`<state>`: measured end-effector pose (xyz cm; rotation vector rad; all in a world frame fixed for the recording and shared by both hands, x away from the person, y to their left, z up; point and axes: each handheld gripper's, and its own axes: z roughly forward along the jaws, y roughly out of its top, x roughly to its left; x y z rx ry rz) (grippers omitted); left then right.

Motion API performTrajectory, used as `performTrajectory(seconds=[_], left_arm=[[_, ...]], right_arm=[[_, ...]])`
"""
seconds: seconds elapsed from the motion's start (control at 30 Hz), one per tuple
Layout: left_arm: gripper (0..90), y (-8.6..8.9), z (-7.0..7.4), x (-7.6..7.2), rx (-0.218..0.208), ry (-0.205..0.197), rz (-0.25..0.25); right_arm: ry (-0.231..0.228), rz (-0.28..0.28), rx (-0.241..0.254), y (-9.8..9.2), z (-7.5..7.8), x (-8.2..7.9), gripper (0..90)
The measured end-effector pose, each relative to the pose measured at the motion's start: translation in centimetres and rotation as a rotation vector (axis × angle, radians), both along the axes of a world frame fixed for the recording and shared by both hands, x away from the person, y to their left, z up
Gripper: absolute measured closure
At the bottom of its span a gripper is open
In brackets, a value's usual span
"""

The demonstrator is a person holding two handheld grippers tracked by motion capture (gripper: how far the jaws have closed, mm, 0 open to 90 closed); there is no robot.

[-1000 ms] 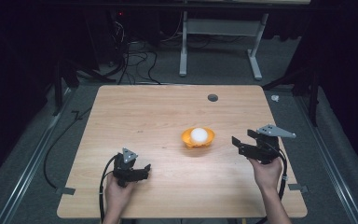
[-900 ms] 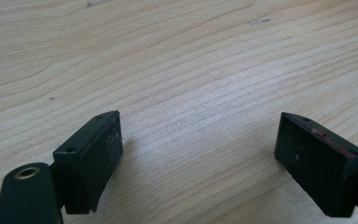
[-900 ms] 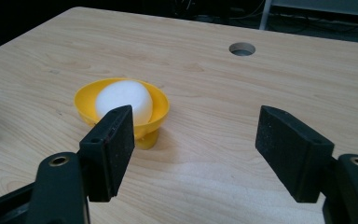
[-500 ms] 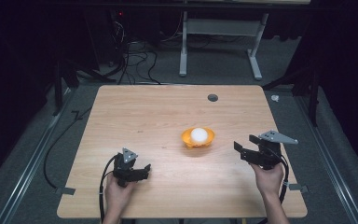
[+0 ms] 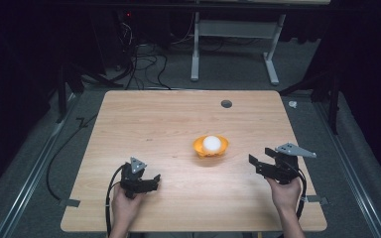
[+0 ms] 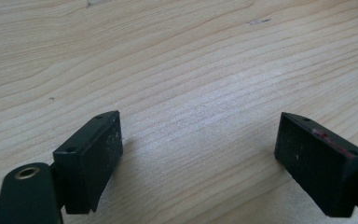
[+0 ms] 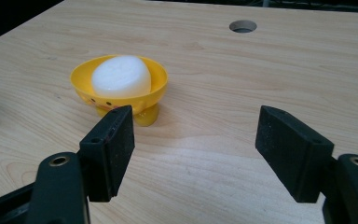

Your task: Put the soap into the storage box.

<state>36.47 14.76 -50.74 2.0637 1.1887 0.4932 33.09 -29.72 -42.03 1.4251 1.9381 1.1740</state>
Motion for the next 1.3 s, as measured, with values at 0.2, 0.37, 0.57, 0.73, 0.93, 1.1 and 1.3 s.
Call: performTrajectory(seconds=[0.2, 0.37, 0.57, 0.73, 0.93, 1.1, 1.3], left_arm=[[15.5, 0.0, 0.0, 0.0, 0.000, 0.000, 0.000], [15.5, 0.0, 0.0, 0.0, 0.000, 0.000, 0.000], [15.5, 0.0, 0.0, 0.0, 0.000, 0.000, 0.000], [15.5, 0.0, 0.0, 0.0, 0.000, 0.000, 0.000], [15.5, 0.0, 0.0, 0.0, 0.000, 0.000, 0.000], [15.5, 0.0, 0.0, 0.0, 0.000, 0.000, 0.000], [15.4, 0.0, 0.0, 0.0, 0.000, 0.000, 0.000]], right_arm=[[0.012, 0.002, 0.005, 0.2, -0.6, -0.1, 28.8], [0.022, 0.010, 0.010, 0.4, -1.1, -0.3, 28.8], [0.035, 0.014, 0.020, 0.7, -1.7, -0.4, 28.8], [0.043, 0.017, 0.024, 0.9, -2.3, -0.5, 28.9], [0.058, 0.025, 0.015, 1.3, -3.0, -0.3, 29.1], [0.069, 0.028, 0.010, 1.8, -3.6, -0.3, 29.2], [0.090, 0.030, -0.003, 2.2, -4.4, -0.2, 29.6]])
